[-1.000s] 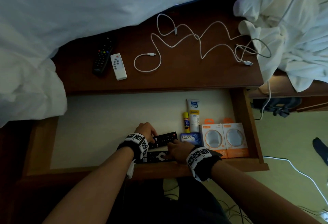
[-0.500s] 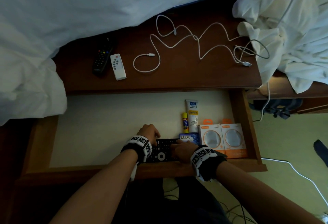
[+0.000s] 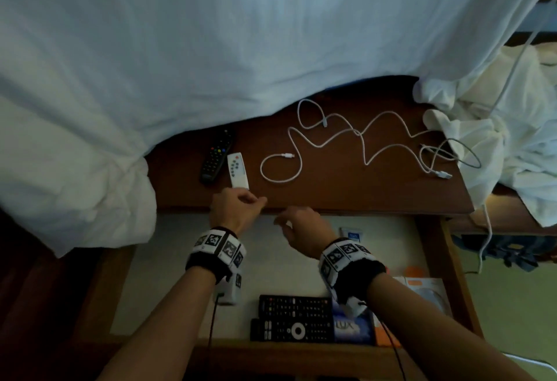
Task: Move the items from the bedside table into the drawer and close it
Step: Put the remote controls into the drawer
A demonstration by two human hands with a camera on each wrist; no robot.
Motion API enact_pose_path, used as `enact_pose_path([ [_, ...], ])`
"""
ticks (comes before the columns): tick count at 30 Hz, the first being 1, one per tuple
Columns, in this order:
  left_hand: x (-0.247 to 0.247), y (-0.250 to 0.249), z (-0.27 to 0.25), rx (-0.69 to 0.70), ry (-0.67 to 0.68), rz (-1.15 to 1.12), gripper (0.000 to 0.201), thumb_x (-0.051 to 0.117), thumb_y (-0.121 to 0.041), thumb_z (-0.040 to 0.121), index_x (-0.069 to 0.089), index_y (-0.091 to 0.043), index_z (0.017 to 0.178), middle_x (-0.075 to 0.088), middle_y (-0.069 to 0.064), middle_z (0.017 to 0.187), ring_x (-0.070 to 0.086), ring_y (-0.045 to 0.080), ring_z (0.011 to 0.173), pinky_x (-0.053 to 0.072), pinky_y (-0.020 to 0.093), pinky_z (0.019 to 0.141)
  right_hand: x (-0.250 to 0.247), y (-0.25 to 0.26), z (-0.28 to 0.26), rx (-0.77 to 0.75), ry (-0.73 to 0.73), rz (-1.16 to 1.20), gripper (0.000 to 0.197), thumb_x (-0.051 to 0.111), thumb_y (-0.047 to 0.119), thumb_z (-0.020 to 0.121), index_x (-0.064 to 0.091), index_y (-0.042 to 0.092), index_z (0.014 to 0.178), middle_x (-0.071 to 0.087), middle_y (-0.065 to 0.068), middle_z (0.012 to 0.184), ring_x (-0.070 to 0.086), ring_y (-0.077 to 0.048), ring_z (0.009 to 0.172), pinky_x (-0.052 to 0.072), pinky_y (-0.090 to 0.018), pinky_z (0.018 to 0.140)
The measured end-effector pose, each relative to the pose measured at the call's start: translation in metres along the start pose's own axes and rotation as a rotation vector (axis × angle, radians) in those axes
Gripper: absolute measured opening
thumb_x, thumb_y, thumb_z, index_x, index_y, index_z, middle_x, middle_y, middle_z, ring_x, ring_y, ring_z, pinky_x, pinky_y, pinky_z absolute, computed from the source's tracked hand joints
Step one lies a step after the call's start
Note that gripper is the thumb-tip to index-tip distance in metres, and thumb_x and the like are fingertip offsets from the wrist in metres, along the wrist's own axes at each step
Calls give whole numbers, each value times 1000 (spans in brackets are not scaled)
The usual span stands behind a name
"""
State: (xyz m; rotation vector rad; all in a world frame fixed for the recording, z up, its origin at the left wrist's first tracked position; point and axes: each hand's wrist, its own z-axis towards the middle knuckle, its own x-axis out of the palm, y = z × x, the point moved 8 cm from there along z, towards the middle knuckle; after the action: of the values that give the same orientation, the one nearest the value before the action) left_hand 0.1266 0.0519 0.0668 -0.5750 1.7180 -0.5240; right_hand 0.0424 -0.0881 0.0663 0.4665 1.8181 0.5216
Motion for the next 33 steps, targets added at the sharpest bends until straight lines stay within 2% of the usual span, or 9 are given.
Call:
enact_pose_path([
  [3,-47,1,33,-31,-233,-27,11,72,-33,79,71,-23,82,74,-1,88,68,20,83,54,30,70,-18,34,37,-79,-128,-27,29,48,13,87,66,13,109,60,-9,115,57,-33,105,50,-41,80],
  [5,-61,9,54,-48,-292,2,16,68,-28,85,69,-20,98,70,5,106,64,25,97,52,35,78,-16,50,61,-90,-112,-75,35,48,11,88,59,9,122,52,-10,130,50,-33,115,49,-43,85],
  [8,-61,27,82,-83,-213,134,38,61,-29,91,57,-22,128,53,13,130,51,34,119,47,44,90,6,57,89,-25,29,-159,60,53,14,90,30,12,146,22,-7,157,31,-35,134,42,-52,101],
  [11,-44,41,99,-41,-42,270,53,56,-34,94,41,-29,145,47,18,138,46,40,124,44,46,99,28,52,99,-17,97,-283,73,53,21,93,12,18,153,6,-1,162,19,-30,143,31,-57,108],
  [14,-38,44,104,-17,-6,283,54,58,-35,94,42,-28,145,52,16,137,48,38,123,45,42,98,35,51,99,-62,35,-318,66,53,25,93,20,16,150,14,-2,160,20,-27,143,27,-57,110],
  [18,-51,43,98,-133,-98,47,50,76,-21,80,60,-13,127,64,14,125,61,31,112,49,34,87,16,50,99,-13,-115,-139,37,57,28,92,55,3,120,48,-13,130,45,-33,123,45,-47,92],
  [22,-52,61,85,-288,13,6,63,85,-22,71,59,-7,126,64,16,125,61,33,114,51,39,94,13,44,93,50,-134,-68,38,61,18,90,51,0,122,45,-15,128,46,-35,120,49,-45,88],
  [27,-53,74,45,-265,41,-226,56,81,-14,75,60,-5,127,64,12,128,60,27,115,44,29,89,13,29,80,191,-44,118,73,81,15,67,37,10,125,52,-15,126,49,-35,117,50,-46,91],
  [33,-31,93,-22,-209,307,-542,60,78,5,71,58,-9,126,67,2,112,64,22,107,48,46,100,4,-6,30,199,-43,199,30,64,30,82,52,12,104,65,-14,107,63,-34,95,51,-39,76],
])
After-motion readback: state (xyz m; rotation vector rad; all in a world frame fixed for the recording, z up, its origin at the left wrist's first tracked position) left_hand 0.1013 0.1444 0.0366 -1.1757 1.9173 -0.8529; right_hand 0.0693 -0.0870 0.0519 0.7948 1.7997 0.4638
